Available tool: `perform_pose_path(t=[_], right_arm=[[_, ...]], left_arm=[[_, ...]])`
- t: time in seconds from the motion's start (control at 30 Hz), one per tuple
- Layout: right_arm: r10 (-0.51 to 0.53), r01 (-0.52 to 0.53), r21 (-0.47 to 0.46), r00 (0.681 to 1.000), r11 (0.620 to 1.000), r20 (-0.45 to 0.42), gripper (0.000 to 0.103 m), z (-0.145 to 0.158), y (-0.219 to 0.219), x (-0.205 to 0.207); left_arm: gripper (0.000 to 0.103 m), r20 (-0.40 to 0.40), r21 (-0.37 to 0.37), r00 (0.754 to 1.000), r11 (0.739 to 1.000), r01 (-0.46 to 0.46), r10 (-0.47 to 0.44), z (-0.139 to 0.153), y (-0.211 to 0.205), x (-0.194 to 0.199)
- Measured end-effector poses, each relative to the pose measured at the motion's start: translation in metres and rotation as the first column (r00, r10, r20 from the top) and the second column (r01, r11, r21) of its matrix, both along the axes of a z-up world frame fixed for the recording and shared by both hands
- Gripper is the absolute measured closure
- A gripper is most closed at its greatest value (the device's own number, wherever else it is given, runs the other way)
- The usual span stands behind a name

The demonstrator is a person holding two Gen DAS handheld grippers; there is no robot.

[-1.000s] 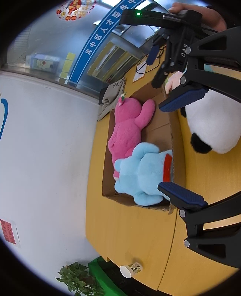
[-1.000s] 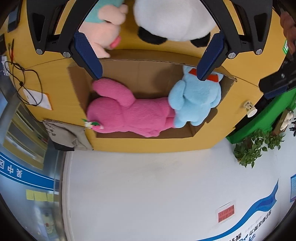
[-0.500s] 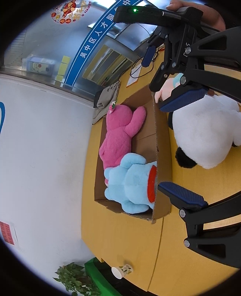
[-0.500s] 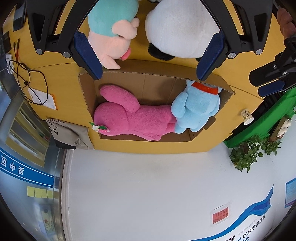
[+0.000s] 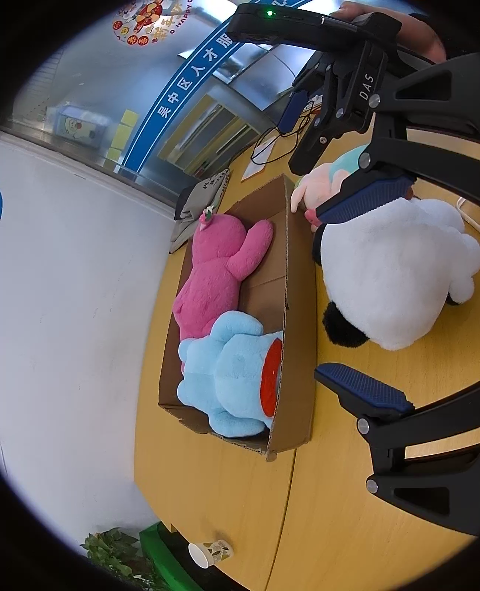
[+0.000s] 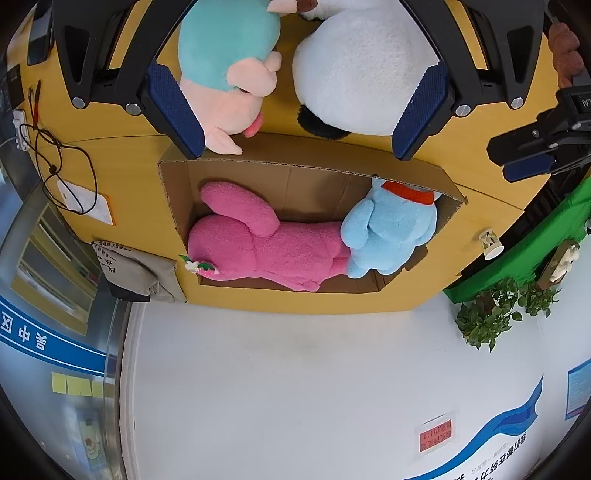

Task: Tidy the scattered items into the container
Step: 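Close both grippers on the white panda plush's body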

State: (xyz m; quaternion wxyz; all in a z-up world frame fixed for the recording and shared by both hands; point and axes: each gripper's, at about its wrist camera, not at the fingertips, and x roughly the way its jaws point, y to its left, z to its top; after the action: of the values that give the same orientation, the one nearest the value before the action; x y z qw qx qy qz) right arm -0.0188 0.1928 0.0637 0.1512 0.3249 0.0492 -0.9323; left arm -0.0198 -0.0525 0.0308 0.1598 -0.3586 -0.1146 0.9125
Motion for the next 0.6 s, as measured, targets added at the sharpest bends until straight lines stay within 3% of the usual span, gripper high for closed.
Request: perform_pose_path(t=[0.37, 0.5, 0.6], right_arm=[[0.029, -0.028, -0.035, 0.999, 0.999, 0.023, 0.000, -0.010, 0.017, 0.006], [0.126, -0.121, -0.068, 0.989, 0.990, 0.074, 0.000, -0.031, 0.027, 0.012], [0.251, -0.237, -0.122, 0.960, 0.964, 0.123, 0.000, -0.050, 0.024, 0.016]], left_arm=[[0.025, 0.021, 0.012, 0.999, 0.999, 0.048, -0.048, -0.010, 0.007, 0.002], [0.025, 0.070, 0.075, 0.996, 0.996, 0.054, -0.060, -0.031, -0.002, -0.003], [0.025, 0.107, 0.103, 0.991, 0.992, 0.068, -0.078, -0.051, -0.007, -0.010]])
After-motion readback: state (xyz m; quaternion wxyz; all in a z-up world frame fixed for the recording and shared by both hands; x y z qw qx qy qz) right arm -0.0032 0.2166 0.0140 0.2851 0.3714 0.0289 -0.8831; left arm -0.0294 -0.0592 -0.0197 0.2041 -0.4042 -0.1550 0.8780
